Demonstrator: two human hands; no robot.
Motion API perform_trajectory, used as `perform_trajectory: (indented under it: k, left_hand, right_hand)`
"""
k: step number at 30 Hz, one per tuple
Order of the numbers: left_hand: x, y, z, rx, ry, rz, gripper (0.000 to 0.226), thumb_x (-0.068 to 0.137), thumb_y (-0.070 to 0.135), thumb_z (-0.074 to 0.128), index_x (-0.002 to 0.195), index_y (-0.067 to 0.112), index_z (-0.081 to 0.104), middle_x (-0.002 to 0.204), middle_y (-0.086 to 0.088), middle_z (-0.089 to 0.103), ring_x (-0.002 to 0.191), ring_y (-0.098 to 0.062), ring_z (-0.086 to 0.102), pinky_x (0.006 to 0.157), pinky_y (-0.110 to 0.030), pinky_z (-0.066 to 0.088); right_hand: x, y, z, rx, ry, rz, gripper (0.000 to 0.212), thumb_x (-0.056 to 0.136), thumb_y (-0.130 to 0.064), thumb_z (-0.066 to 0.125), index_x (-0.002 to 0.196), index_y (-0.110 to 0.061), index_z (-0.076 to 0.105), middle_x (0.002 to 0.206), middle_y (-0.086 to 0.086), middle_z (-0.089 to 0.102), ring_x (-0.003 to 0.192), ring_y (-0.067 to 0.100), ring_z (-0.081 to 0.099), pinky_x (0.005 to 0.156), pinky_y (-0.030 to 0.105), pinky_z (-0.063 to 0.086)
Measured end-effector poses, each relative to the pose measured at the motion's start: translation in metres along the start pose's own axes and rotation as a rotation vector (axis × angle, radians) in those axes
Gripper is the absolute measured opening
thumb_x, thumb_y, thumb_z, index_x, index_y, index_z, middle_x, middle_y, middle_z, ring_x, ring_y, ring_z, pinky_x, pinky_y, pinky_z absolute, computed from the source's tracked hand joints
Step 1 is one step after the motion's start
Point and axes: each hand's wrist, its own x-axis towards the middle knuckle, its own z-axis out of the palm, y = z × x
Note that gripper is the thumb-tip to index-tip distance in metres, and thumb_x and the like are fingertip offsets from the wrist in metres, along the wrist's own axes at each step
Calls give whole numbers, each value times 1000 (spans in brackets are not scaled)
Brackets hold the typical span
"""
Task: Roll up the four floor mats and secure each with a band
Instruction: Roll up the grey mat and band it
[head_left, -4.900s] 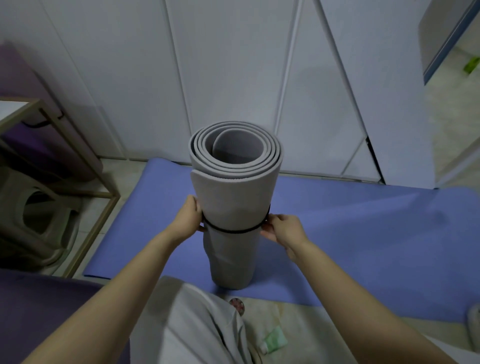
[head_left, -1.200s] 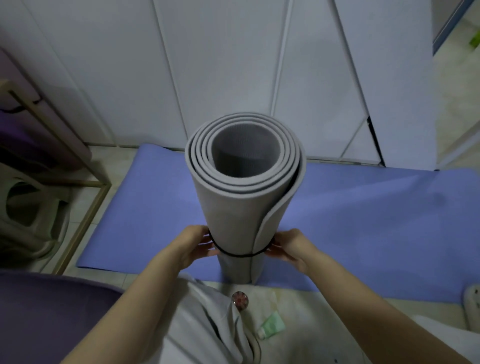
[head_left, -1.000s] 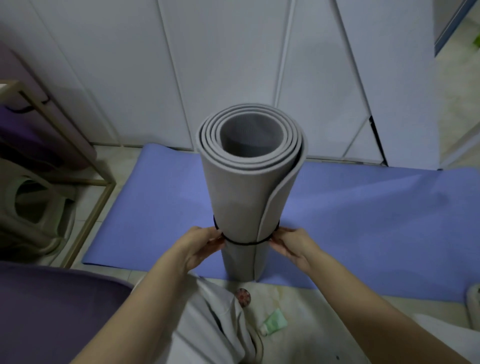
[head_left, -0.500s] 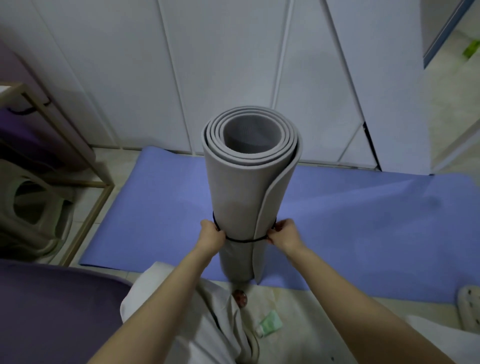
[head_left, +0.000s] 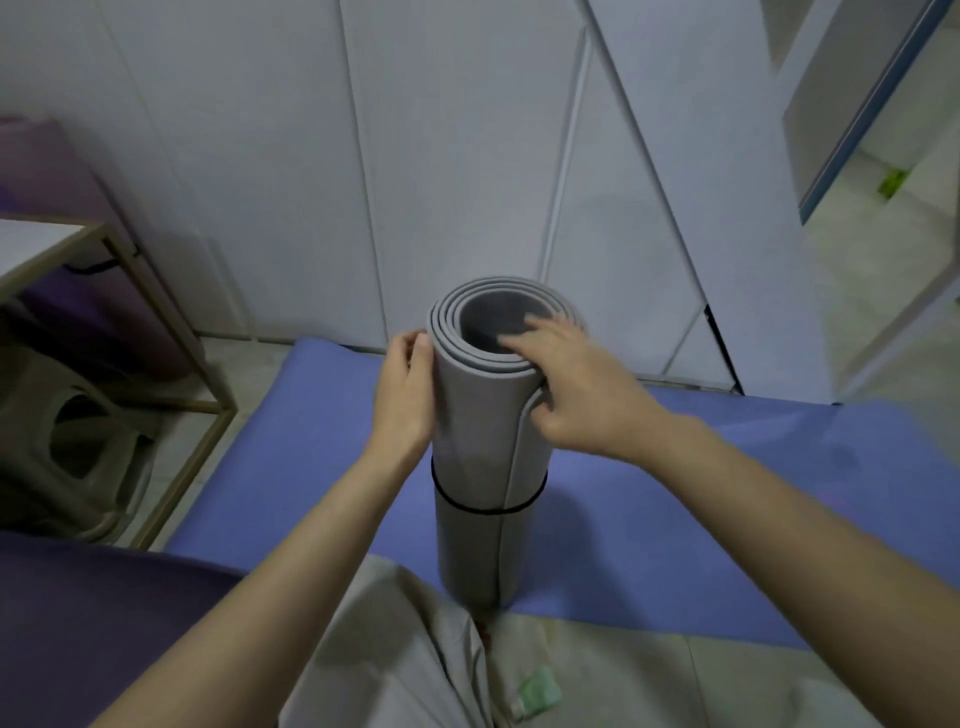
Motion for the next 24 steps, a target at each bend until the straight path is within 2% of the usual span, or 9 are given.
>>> perform_trajectory:
  k: [3,6,7,11,14,16,18,21,24]
  left_hand:
    - [2,21,-1,10,-118,-43,44,97,41,45,131,14,42,127,-1,54,116,-15,51,100,-37,42]
    - [6,25,-4,15,-207,-73,52,94,39,52,137,14,37,134,-4,51,121,-19,50,101,-37,42]
    - [7,25,-6,24,-236,-74,53,95,39,51,139,15,35,136,-3,49,122,-18,50,101,-36,42]
    - [13,25,-8,110,-286,5,47,98,44,42,139,21,38,139,-1,47,125,-15,46,106,-37,38]
    - [21,24,-3,183,-258,75,48,99,49,34,139,24,40,139,-1,46,128,-14,43,110,-39,35]
    - [30,22,2,204,-232,83,46,99,49,32,136,23,43,134,1,50,123,-13,47,104,-33,37]
    - [40,23,7,191,-194,64,42,100,45,33,132,21,46,127,3,55,115,-11,51,92,-26,38]
    - [62,29,15,135,-109,32,41,100,44,35,126,15,49,115,1,58,100,-12,55,82,-26,42]
    - [99,39,12,144,47,89,32,101,41,34,112,16,51,95,7,58,84,-4,54,72,-23,44]
  right_hand:
    - [16,4,-14,-156,-259,-37,60,77,-13,62,134,-15,46,126,4,54,119,23,44,98,25,32]
    - [29,2,-21,-296,-370,-84,48,75,-31,75,113,-14,51,110,3,61,106,23,51,75,26,30]
    - [32,2,-21,-327,-376,-93,49,72,-37,78,106,-14,50,106,3,62,103,24,53,72,26,30]
    - [43,5,-18,-351,-352,-124,54,66,-44,80,90,-15,42,98,4,64,96,26,57,79,31,35]
    - [46,9,-14,-335,-270,-153,54,68,-43,80,84,-15,36,89,2,62,87,24,57,65,28,21]
    - [48,14,-11,-324,-239,-167,53,70,-43,78,82,-15,35,82,1,56,80,23,54,62,28,15]
    - [56,24,-12,-293,-231,-157,52,72,-43,77,81,-15,34,77,-2,50,78,24,53,64,28,18]
    - [85,39,-19,-287,-217,-166,56,67,-50,77,82,-14,36,80,0,55,83,27,56,62,30,20]
    - [134,46,-23,-267,-183,-229,60,63,-54,78,80,-13,37,75,0,51,79,28,54,62,32,23]
